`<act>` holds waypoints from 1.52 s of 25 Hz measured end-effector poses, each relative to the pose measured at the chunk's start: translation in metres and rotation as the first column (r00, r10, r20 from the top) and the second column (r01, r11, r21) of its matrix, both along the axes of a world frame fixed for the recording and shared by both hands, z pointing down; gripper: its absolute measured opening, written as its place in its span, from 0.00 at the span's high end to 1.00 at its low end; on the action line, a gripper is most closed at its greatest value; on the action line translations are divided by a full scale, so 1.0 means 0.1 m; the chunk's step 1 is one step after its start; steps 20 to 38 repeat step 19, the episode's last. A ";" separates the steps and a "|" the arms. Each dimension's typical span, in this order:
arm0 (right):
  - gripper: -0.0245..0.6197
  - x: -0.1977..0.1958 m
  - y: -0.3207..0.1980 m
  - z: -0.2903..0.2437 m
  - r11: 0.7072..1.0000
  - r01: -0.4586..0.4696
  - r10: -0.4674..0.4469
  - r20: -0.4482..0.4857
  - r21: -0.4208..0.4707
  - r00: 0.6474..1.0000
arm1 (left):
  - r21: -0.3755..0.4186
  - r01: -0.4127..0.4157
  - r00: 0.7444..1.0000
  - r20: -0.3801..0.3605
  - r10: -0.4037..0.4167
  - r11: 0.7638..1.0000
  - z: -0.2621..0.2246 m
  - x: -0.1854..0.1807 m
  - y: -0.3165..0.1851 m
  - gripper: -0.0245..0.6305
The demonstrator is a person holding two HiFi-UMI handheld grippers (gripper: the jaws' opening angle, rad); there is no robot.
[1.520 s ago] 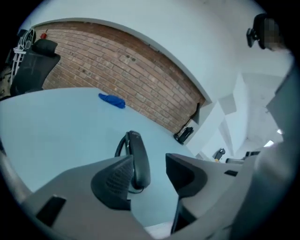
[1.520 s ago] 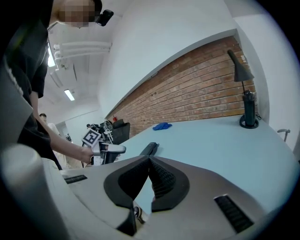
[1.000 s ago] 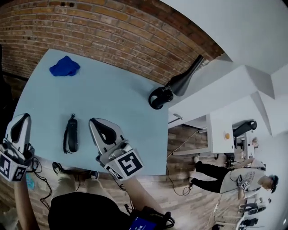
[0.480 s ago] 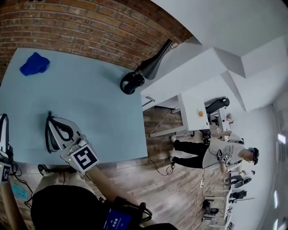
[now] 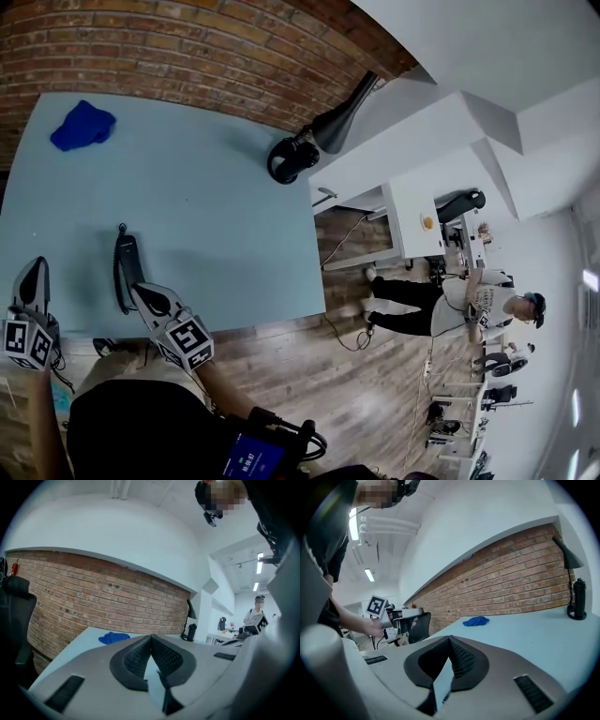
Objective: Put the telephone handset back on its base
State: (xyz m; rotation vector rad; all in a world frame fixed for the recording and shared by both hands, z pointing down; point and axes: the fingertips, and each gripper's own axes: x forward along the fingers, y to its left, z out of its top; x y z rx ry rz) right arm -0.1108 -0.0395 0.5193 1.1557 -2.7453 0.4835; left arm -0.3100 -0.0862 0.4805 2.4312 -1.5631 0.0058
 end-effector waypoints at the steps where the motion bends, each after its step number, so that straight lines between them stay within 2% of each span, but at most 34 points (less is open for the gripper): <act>1: 0.94 -0.01 0.00 0.04 1.000 -0.006 0.006 -0.003 -0.006 1.000 | -0.017 -0.013 1.000 0.000 0.013 1.000 0.08 0.00 0.02 0.92; 3: 0.94 -0.03 -0.01 0.10 1.000 -0.019 0.019 -0.006 -0.016 1.000 | -0.046 -0.031 0.999 -0.015 0.031 0.998 0.21 -0.01 0.06 0.92; 5: 0.94 -0.08 -0.03 0.14 0.999 -0.024 0.024 -0.003 -0.025 1.000 | -0.080 -0.042 0.997 -0.061 0.037 0.996 0.31 -0.03 0.10 0.92; 7: 0.94 -0.11 -0.04 0.16 0.999 -0.028 0.028 -0.001 -0.034 1.000 | -0.134 -0.040 0.993 -0.115 0.024 0.990 0.41 -0.04 0.13 0.92; 9: 0.94 -0.10 -0.07 0.15 0.999 -0.033 0.033 -0.001 -0.037 0.999 | -0.183 -0.020 0.990 -0.139 -0.006 0.983 0.52 -0.05 0.13 0.92; 14: 0.94 -0.08 -0.10 0.16 0.999 -0.024 0.024 0.002 -0.033 1.000 | -0.241 0.000 0.991 -0.132 -0.033 0.970 0.71 0.02 0.09 0.92; 19: 0.94 0.11 -0.11 0.20 1.000 -0.009 0.009 0.002 -0.030 1.000 | -0.299 0.004 0.991 -0.124 -0.043 0.954 0.85 0.27 0.04 0.92; 38: 0.94 0.11 -0.11 0.20 1.000 -0.009 0.009 0.002 -0.030 1.000 | -0.299 0.004 0.991 -0.124 -0.043 0.954 0.85 0.27 0.04 0.92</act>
